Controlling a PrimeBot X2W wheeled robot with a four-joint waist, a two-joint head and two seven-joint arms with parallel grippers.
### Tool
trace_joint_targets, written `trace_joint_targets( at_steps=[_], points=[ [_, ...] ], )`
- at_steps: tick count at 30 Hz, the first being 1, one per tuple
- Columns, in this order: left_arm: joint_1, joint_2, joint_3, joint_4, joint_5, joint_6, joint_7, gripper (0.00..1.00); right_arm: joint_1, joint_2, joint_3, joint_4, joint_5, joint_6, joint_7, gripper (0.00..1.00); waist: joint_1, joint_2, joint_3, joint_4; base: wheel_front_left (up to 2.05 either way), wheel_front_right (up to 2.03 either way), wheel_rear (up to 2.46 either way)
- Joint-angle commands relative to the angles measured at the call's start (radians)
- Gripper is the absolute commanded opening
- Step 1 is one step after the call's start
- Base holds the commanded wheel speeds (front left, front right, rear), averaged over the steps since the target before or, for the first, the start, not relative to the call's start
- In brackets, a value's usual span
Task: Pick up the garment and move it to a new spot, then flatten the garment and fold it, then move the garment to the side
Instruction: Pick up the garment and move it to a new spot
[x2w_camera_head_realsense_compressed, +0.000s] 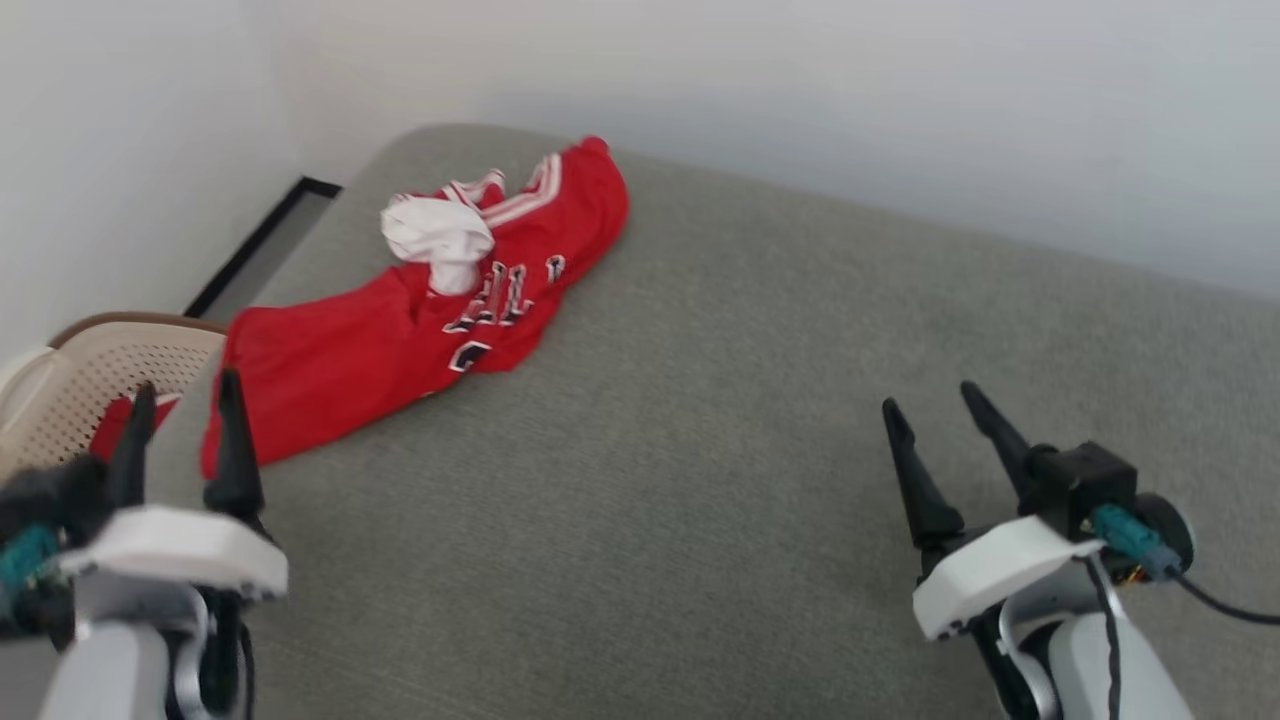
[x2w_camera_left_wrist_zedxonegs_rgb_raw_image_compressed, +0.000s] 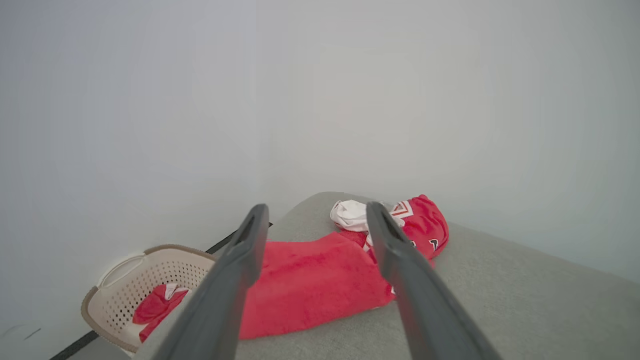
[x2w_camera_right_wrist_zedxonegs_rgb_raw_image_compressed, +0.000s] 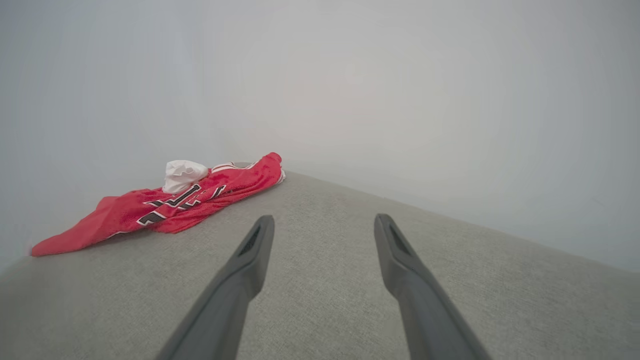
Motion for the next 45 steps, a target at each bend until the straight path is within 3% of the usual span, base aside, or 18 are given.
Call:
trace_joint_targets(
  at_steps=[1, 9, 17, 26, 33, 43, 44, 45],
  points=[
    [-0.057, 0.014, -0.004, 0.035, 0.007, -0.012, -0.001, 1.0, -0.025, -0.006, -0.001, -0.02, -0.008, 0.0, 0.011, 1.0, -0.0001, 0.0, 0.053, -0.04, 0.0, 0.0, 0.0],
    [-0.294, 0.063, -0.013, 0.212, -0.003, -0.073, -0.028, 1.0, -0.062, -0.028, -0.014, -0.1, -0.027, 0.0, 0.047, 1.0, -0.0001, 0.0, 0.191, -0.112, 0.0, 0.0, 0.0],
    [-0.55, 0.089, -0.018, 0.482, -0.039, -0.134, -0.041, 1.0, -0.111, -0.052, -0.024, -0.183, -0.041, 0.0, 0.086, 1.0, -0.0001, 0.0, 0.34, -0.165, 0.0, 0.0, 0.0],
    [-0.753, 0.117, -0.054, 0.775, -0.064, -0.163, 0.007, 1.0, -0.15, -0.067, -0.03, -0.248, -0.041, 0.0, 0.112, 1.0, -0.0001, 0.0, 0.459, -0.209, 0.0, 0.0, 0.0],
    [-0.864, 0.12, -0.067, 0.993, -0.102, -0.169, 0.164, 1.0, -0.163, -0.076, -0.03, -0.279, -0.045, 0.0, 0.14, 1.0, -0.0001, 0.0, 0.528, -0.228, 0.0, 0.0, 0.0],
    [-0.83, 0.052, -0.106, 1.141, -0.146, -0.169, 0.556, 1.0, -0.183, -0.083, -0.017, -0.297, -0.044, 0.0, 0.163, 1.0, -0.0001, 0.0, 0.561, -0.234, 0.0, 0.0, 0.0],
    [-0.83, 0.053, -0.1, 1.143, -0.155, -0.17, 0.563, 0.81, -0.184, -0.083, -0.017, -0.297, -0.044, 0.0, 0.163, 1.0, -0.0001, 0.0, 0.561, -0.235, 0.0, 0.0, 0.0],
    [-0.838, 0.056, -0.094, 1.14, -0.161, -0.171, 0.553, 0.0, -0.186, -0.082, -0.015, -0.295, -0.044, 0.0, 0.162, 1.0, -0.0001, 0.0, 0.559, -0.235, 0.0, 0.0, 0.0]
  ],
)
